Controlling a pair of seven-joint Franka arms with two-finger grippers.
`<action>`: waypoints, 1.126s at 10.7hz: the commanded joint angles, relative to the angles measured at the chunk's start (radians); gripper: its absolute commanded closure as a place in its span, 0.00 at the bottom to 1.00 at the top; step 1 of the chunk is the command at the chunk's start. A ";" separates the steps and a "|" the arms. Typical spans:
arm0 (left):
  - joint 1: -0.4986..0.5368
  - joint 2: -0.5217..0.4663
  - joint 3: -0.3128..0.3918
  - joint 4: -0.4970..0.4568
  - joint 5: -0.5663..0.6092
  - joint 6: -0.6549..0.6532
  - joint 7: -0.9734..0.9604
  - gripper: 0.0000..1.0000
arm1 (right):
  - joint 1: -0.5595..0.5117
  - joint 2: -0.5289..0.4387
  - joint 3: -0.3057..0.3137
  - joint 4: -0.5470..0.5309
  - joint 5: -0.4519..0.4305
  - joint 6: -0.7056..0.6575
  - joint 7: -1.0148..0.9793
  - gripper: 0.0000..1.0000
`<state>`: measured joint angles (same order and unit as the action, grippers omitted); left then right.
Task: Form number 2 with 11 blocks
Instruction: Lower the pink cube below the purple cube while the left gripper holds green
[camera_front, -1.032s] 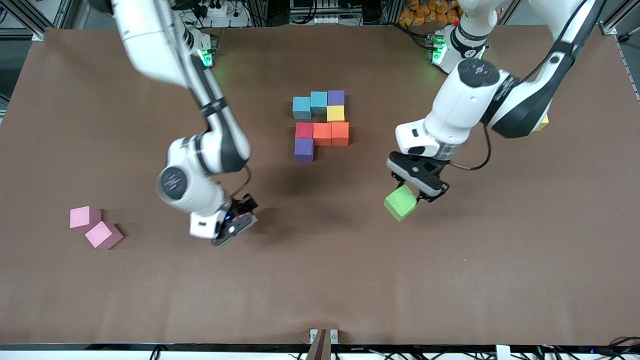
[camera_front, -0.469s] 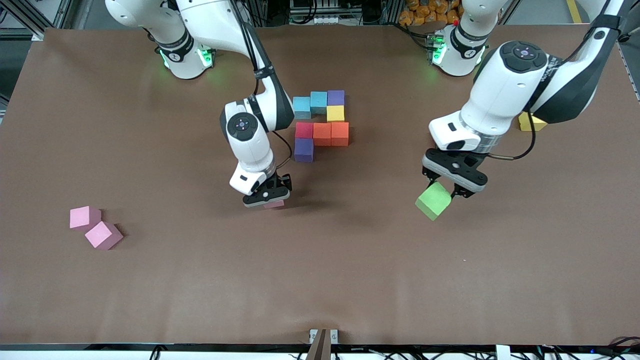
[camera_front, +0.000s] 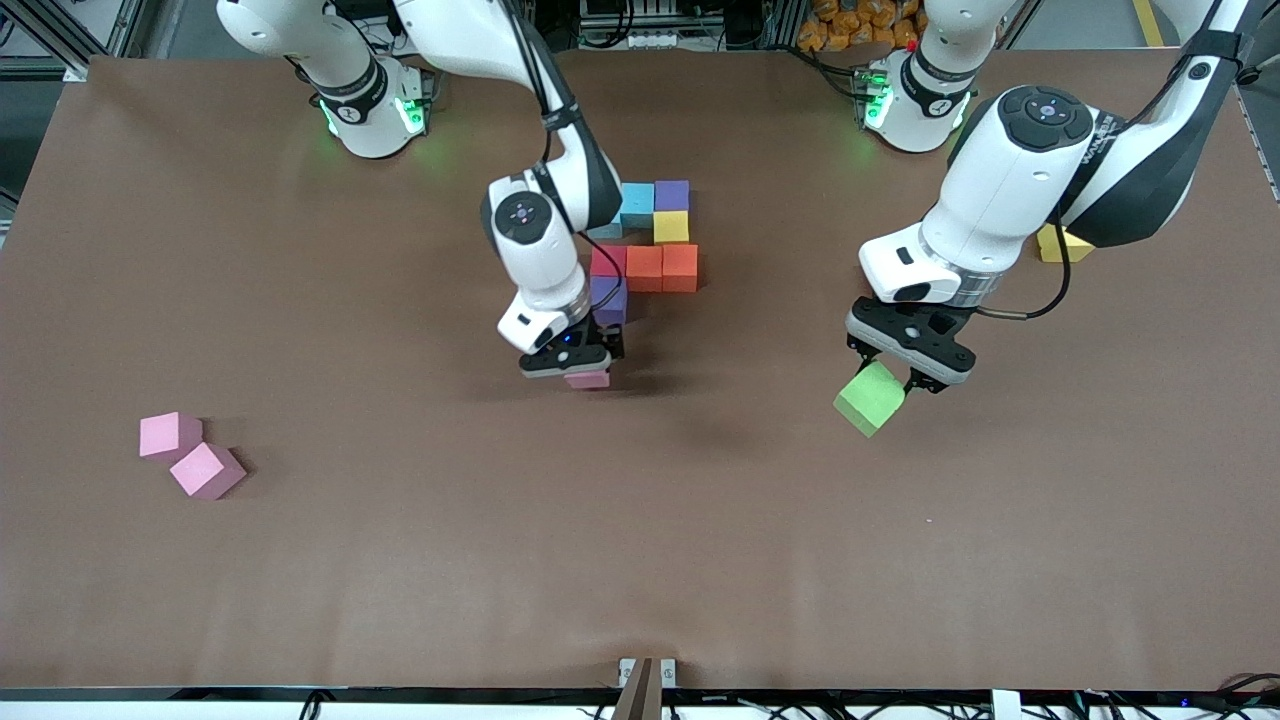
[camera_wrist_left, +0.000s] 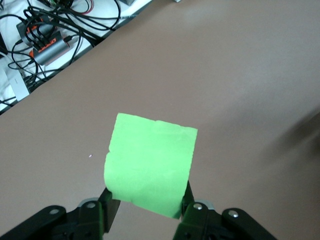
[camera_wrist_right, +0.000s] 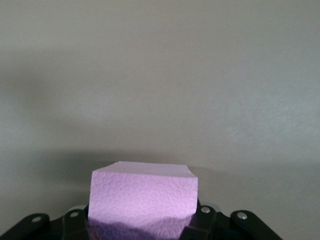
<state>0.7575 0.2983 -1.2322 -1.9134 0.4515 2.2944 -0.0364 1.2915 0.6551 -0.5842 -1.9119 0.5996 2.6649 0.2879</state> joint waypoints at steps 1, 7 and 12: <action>0.033 -0.022 -0.013 -0.010 -0.022 -0.016 0.041 0.71 | 0.028 0.012 0.001 -0.033 0.028 0.046 0.028 0.93; 0.033 -0.018 -0.012 -0.010 -0.019 -0.016 0.093 0.71 | 0.074 0.018 0.009 -0.067 0.028 0.049 0.123 0.94; 0.033 -0.018 -0.012 -0.012 -0.016 -0.016 0.093 0.71 | 0.103 0.018 0.009 -0.082 0.028 0.047 0.160 0.96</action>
<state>0.7719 0.2985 -1.2319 -1.9178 0.4515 2.2857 0.0286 1.3639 0.6809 -0.5677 -1.9702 0.6064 2.7049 0.4178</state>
